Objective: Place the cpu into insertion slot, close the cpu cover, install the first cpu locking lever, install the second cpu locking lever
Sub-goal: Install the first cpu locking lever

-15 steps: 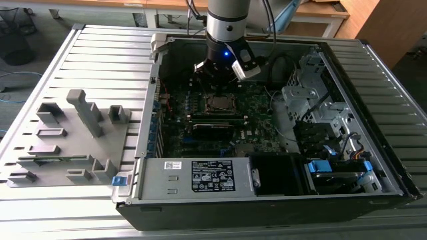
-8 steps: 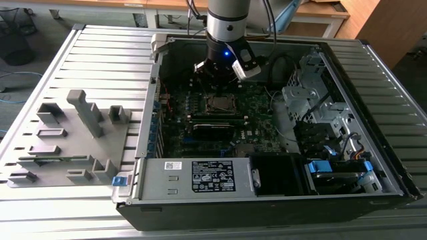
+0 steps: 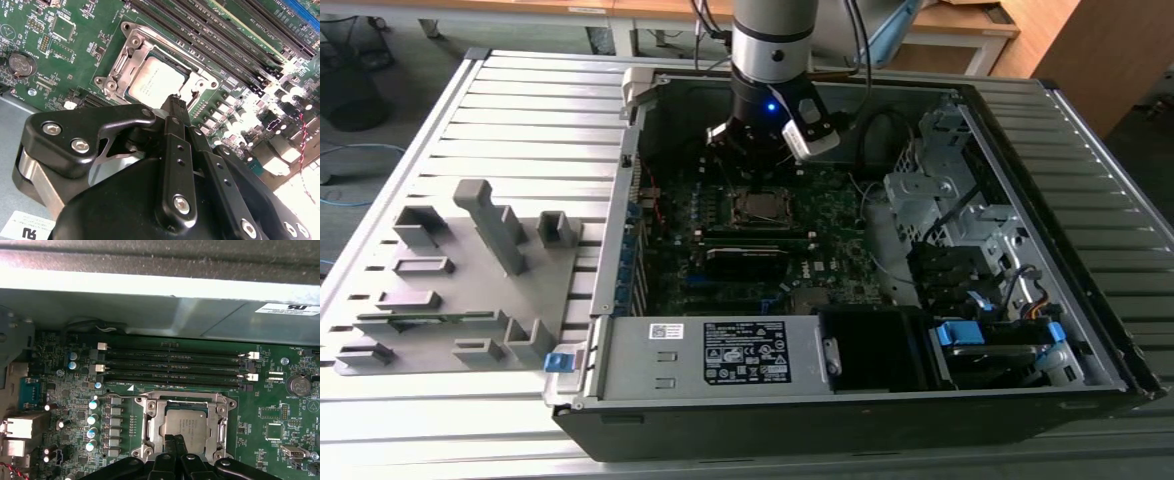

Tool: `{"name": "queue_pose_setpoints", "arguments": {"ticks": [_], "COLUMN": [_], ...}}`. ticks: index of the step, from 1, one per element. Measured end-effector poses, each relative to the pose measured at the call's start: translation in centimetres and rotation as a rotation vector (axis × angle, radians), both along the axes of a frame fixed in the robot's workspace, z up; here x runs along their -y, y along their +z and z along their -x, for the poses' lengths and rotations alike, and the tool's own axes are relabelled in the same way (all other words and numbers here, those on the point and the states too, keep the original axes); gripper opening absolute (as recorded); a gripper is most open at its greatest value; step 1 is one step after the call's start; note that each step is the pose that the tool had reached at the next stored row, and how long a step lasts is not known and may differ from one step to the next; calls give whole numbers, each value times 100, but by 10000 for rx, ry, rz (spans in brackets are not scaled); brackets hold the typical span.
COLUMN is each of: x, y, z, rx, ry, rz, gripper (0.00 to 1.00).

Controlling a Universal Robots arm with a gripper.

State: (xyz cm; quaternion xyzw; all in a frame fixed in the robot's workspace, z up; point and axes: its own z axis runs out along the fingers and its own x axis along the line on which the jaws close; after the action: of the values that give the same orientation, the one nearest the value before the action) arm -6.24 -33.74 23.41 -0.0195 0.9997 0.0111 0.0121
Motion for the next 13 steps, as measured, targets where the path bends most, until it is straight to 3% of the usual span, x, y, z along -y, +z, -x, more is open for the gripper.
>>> {"name": "queue_pose_setpoints", "arguments": {"ticks": [13], "x": [0], "y": [0], "z": [21], "rx": [0], "ry": [0], "rz": [0], "gripper": [11]}}
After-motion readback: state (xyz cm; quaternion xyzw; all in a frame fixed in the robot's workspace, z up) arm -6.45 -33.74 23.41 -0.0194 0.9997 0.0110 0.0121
